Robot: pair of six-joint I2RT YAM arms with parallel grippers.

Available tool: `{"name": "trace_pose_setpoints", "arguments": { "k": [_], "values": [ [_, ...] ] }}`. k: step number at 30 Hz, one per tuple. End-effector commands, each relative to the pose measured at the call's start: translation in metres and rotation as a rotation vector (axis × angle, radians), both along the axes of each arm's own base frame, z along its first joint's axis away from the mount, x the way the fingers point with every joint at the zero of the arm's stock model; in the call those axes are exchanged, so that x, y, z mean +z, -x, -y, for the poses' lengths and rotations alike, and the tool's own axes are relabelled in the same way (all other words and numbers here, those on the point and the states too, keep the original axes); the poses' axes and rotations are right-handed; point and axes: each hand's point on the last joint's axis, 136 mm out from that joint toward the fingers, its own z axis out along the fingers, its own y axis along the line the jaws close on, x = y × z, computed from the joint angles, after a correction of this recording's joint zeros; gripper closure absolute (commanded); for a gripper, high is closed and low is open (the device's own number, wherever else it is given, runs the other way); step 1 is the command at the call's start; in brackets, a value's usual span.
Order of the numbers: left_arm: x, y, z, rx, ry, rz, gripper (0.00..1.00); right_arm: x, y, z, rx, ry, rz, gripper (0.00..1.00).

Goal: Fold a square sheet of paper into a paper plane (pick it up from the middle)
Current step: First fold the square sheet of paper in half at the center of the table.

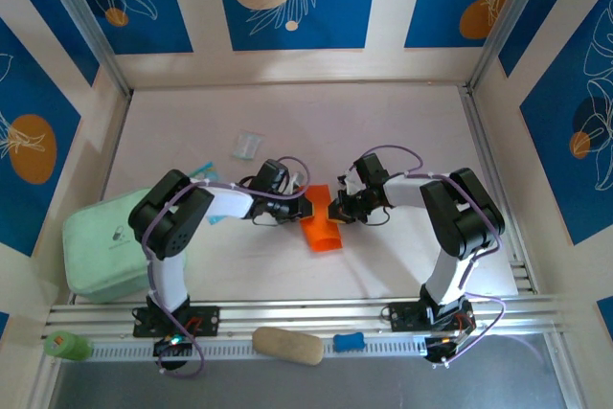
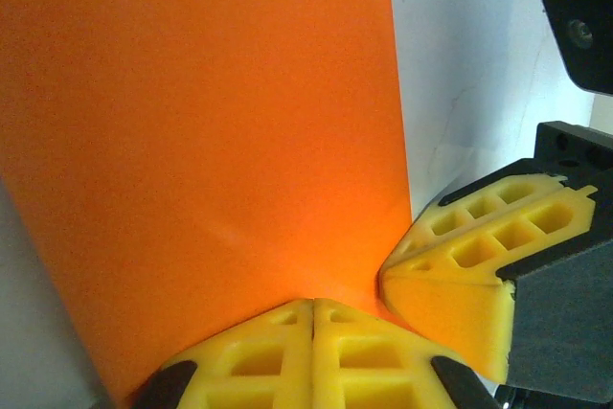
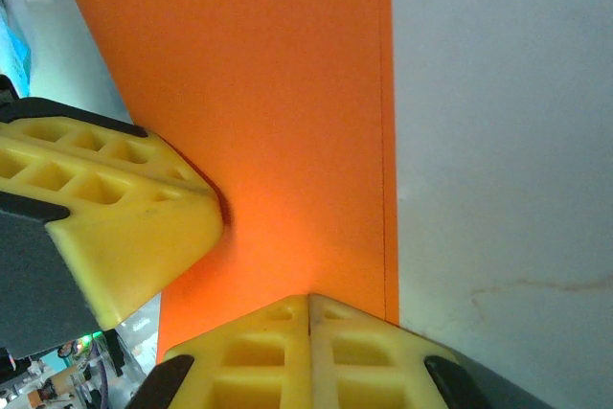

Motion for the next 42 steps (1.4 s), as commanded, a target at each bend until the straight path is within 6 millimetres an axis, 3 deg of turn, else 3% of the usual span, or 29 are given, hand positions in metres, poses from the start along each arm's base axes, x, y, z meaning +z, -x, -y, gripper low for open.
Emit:
{"name": "trace_pose_setpoints", "arguments": {
  "k": [1, 4, 7, 11, 18, 21, 29, 32, 37, 42],
  "values": [
    [-0.009, 0.0, -0.021, 0.008, -0.105, -0.022, 0.97, -0.028, 0.021, 0.018, -0.019, 0.114, -0.094, 0.97],
    [0.014, -0.016, -0.012, -0.003, -0.082, 0.014, 0.95, -0.027, 0.021, 0.017, -0.019, 0.112, -0.091, 0.96],
    [0.02, -0.027, -0.007, -0.006, -0.076, 0.02, 0.94, -0.027, 0.02, 0.017, -0.02, 0.112, -0.092, 0.97],
    [0.007, -0.032, -0.007, -0.004, -0.095, -0.008, 0.94, -0.028, 0.021, 0.017, -0.02, 0.113, -0.093, 0.97],
    [-0.034, -0.023, -0.034, 0.015, -0.196, -0.07, 0.95, -0.028, 0.022, 0.017, -0.021, 0.108, -0.094, 0.96],
    [-0.038, -0.025, -0.041, 0.033, -0.205, -0.084, 0.96, -0.027, 0.022, 0.018, -0.022, 0.11, -0.093, 0.97],
    [0.011, -0.052, -0.025, 0.028, -0.118, -0.007, 0.95, -0.026, 0.022, 0.018, -0.023, 0.108, -0.091, 0.96],
    [0.016, -0.06, -0.022, 0.03, -0.096, 0.003, 0.95, -0.027, 0.023, 0.018, -0.023, 0.109, -0.094, 0.96],
    [-0.002, -0.066, -0.029, 0.067, -0.096, -0.021, 0.95, -0.028, 0.022, 0.018, -0.024, 0.107, -0.094, 0.96],
    [-0.027, -0.063, -0.052, 0.116, -0.201, -0.042, 0.96, -0.028, 0.023, 0.017, -0.022, 0.106, -0.096, 0.97]
  ]
}}
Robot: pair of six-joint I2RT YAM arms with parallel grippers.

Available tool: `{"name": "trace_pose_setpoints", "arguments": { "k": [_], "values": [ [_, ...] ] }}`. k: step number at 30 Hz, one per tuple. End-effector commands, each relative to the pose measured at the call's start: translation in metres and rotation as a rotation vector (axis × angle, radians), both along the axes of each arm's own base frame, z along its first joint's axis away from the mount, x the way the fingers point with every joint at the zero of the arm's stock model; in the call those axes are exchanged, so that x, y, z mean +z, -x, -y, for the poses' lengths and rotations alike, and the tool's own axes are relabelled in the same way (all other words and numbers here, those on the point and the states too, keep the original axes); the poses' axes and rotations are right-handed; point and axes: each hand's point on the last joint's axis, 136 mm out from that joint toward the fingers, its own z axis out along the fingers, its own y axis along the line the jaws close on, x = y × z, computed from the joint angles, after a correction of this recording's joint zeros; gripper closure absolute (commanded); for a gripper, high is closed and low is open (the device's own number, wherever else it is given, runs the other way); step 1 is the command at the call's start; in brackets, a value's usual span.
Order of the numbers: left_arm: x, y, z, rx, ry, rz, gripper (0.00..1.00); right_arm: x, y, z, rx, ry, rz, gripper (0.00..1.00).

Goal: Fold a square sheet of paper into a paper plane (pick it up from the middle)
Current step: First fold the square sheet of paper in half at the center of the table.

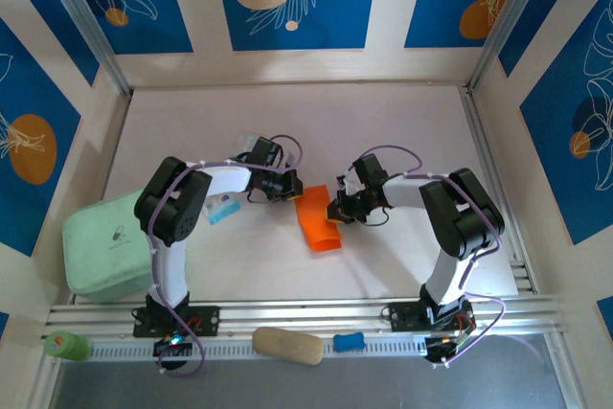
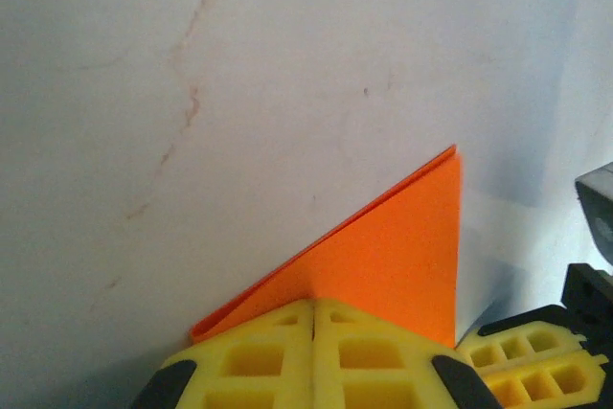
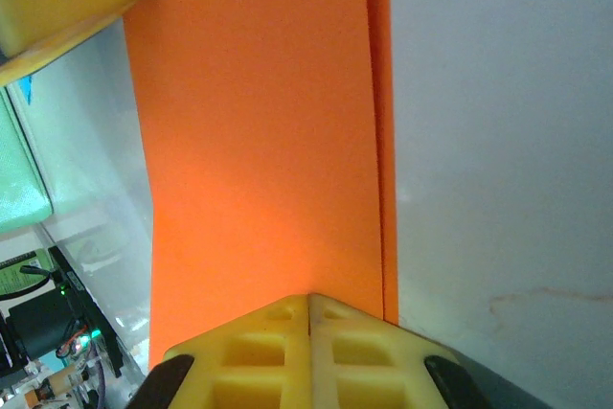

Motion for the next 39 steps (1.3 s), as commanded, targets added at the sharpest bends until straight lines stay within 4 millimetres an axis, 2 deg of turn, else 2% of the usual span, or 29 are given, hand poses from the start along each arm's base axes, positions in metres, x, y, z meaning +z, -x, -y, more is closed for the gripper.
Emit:
{"name": "trace_pose_setpoints", "arguments": {
  "k": [1, 5, 14, 20, 23, 28, 35, 39],
  "values": [
    [-0.03, 0.002, -0.027, 0.06, -0.119, -0.04, 0.96, -0.028, 0.024, 0.018, -0.02, 0.106, -0.103, 0.96],
    [-0.032, -0.005, -0.042, 0.106, -0.179, -0.044, 0.97, -0.027, 0.024, 0.018, -0.018, 0.104, -0.104, 0.96],
    [-0.007, -0.029, -0.049, 0.138, -0.235, 0.01, 0.98, -0.027, 0.025, 0.018, -0.02, 0.103, -0.103, 0.96],
    [0.051, -0.028, -0.025, 0.113, -0.129, 0.094, 0.98, -0.025, 0.025, 0.019, -0.03, 0.098, -0.099, 0.96],
    [0.068, -0.019, -0.017, 0.088, -0.111, 0.123, 0.98, -0.025, 0.025, 0.019, -0.032, 0.099, -0.1, 0.96],
    [0.072, 0.009, 0.001, 0.028, -0.044, 0.124, 0.97, -0.024, 0.025, 0.018, -0.032, 0.095, -0.099, 0.97],
    [0.05, 0.062, 0.025, -0.064, 0.043, 0.027, 0.97, -0.021, 0.023, 0.017, -0.033, 0.091, -0.095, 0.96],
    [0.037, 0.084, 0.029, -0.091, 0.063, -0.019, 0.97, -0.022, 0.024, 0.017, -0.032, 0.092, -0.097, 0.97]
  ]
}}
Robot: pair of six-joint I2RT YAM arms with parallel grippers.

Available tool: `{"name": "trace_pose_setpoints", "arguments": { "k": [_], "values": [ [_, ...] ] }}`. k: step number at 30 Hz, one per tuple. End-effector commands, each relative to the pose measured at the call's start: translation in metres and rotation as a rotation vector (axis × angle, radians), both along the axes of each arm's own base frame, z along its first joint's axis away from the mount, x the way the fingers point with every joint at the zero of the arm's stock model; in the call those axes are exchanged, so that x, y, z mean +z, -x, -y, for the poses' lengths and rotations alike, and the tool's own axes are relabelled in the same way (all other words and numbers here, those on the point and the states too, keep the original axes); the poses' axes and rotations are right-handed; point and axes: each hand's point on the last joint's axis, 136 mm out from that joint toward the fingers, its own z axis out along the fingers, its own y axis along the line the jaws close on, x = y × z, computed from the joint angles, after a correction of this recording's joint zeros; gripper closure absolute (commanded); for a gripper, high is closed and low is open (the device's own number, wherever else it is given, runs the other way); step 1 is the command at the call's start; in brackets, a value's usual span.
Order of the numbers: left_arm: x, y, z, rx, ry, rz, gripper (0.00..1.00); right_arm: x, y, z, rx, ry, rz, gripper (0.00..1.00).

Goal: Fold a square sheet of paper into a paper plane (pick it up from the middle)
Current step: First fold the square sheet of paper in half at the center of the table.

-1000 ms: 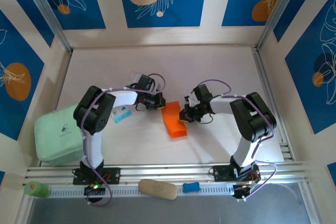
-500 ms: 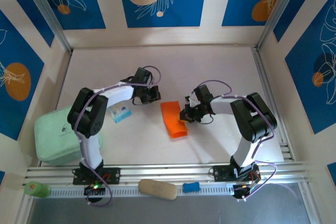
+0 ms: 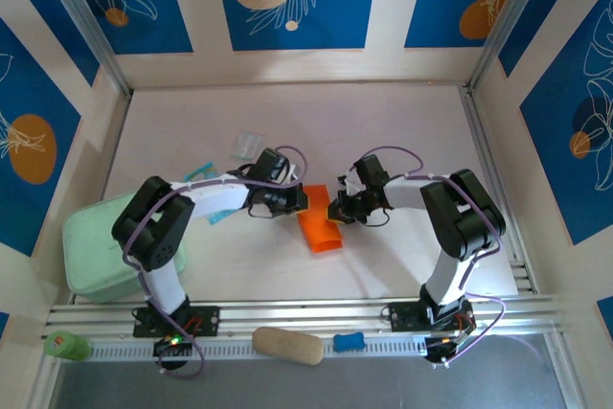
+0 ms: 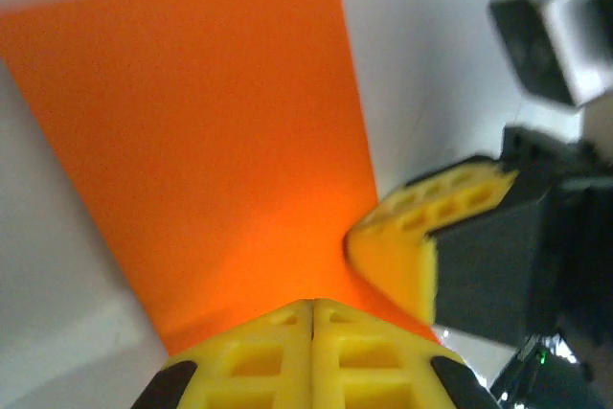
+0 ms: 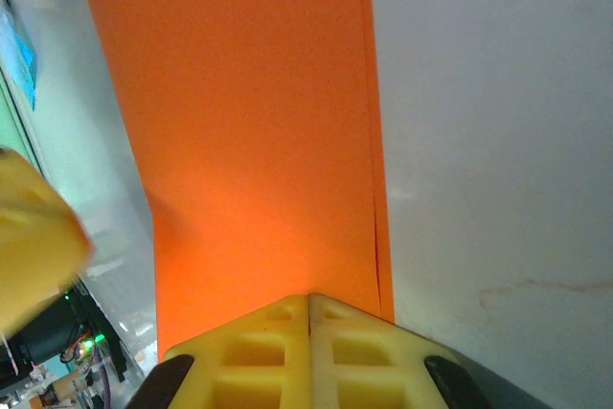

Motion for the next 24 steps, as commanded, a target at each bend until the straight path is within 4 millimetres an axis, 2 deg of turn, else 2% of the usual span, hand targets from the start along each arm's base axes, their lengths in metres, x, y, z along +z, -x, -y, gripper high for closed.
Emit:
{"name": "trace_pose_setpoints", "arguments": {
  "k": [1, 9, 11, 20, 22, 24],
  "values": [
    [0.003, 0.014, 0.01, -0.027, 0.068, -0.028, 0.97, -0.022, 0.024, 0.017, -0.021, 0.099, -0.098, 0.96],
    [-0.004, 0.03, 0.017, -0.048, 0.104, -0.062, 0.97, -0.022, 0.025, 0.017, -0.017, 0.102, -0.099, 0.96],
    [-0.012, 0.032, 0.016, -0.047, 0.091, -0.077, 0.97, -0.022, 0.026, 0.016, -0.016, 0.102, -0.098, 0.96],
    [-0.065, 0.059, -0.016, -0.028, -0.031, -0.149, 0.98, -0.025, 0.028, 0.015, -0.013, 0.107, -0.101, 0.96],
    [-0.071, 0.062, -0.022, -0.026, -0.055, -0.155, 0.98, -0.025, 0.028, 0.016, -0.014, 0.109, -0.103, 0.96],
    [-0.068, 0.061, -0.023, -0.027, -0.06, -0.142, 0.98, -0.023, 0.027, 0.015, -0.014, 0.108, -0.099, 0.96]
  ]
}}
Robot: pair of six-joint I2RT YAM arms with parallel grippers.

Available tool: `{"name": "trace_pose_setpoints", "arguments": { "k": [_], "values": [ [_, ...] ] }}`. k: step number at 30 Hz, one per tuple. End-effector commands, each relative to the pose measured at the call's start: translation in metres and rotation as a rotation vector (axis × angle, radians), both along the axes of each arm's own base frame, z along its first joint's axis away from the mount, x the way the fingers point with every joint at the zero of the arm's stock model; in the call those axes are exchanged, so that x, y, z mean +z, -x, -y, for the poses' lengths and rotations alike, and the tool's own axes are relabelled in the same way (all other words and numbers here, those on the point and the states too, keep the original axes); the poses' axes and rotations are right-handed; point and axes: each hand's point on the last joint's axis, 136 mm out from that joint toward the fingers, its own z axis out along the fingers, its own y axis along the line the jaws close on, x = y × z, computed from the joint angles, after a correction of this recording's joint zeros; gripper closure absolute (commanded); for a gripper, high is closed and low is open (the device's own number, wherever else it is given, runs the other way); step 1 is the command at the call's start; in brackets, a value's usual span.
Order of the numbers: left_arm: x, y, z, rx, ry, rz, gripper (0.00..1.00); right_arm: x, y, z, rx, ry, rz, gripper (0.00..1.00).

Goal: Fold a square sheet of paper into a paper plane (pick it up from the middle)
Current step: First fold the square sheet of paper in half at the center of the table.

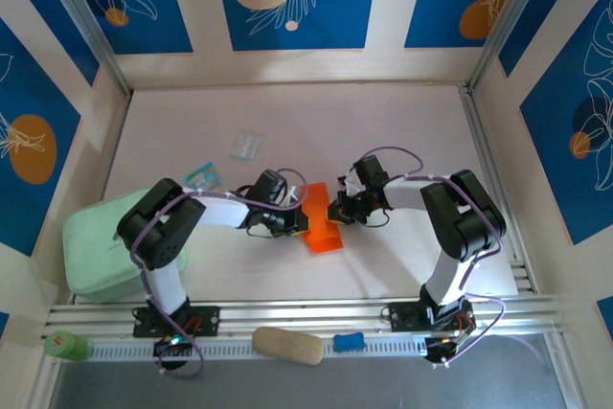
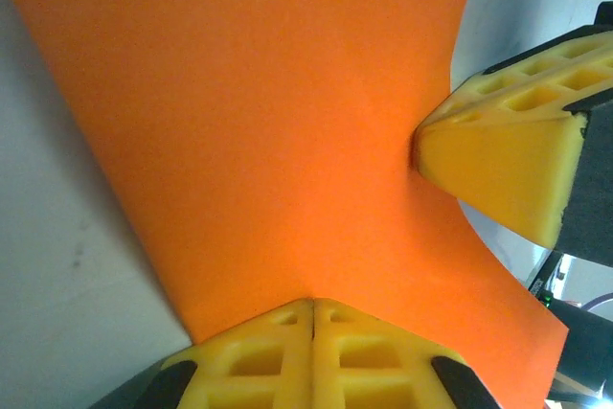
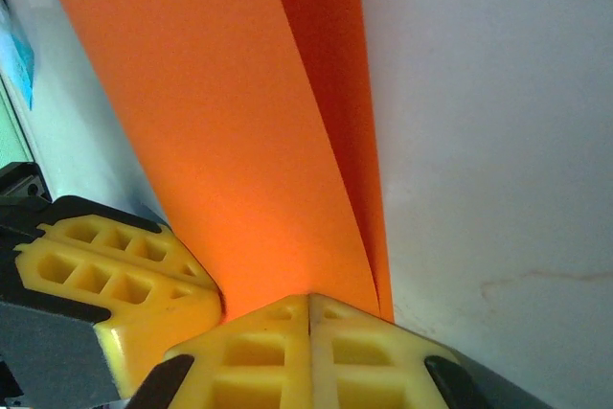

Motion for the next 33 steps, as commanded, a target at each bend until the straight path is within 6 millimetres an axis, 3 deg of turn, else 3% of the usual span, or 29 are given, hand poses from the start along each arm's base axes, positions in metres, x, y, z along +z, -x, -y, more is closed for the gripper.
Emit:
{"name": "trace_pose_setpoints", "arguments": {
  "k": [1, 8, 11, 17, 25, 29, 33],
  "values": [
    [-0.03, 0.019, -0.023, 0.0, -0.128, -0.052, 0.98, -0.024, 0.026, 0.016, -0.013, 0.105, -0.097, 0.96],
    [0.027, 0.005, -0.001, -0.013, -0.015, 0.02, 0.96, -0.023, 0.026, 0.018, -0.018, 0.109, -0.095, 0.96],
    [0.035, 0.01, 0.012, -0.027, 0.036, 0.006, 0.96, -0.023, 0.025, 0.017, -0.018, 0.108, -0.093, 0.96],
    [0.006, 0.03, 0.016, -0.045, 0.027, -0.082, 0.96, -0.026, 0.027, 0.019, -0.02, 0.111, -0.099, 0.96],
    [-0.038, 0.063, -0.016, -0.022, -0.053, -0.173, 0.96, -0.028, 0.028, 0.019, -0.023, 0.111, -0.103, 0.96],
    [-0.031, 0.059, -0.013, -0.021, -0.037, -0.149, 0.96, -0.027, 0.028, 0.019, -0.022, 0.112, -0.101, 0.96],
    [-0.003, 0.046, -0.007, -0.017, -0.017, -0.067, 0.96, -0.027, 0.028, 0.019, -0.022, 0.113, -0.101, 0.96]
  ]
}}
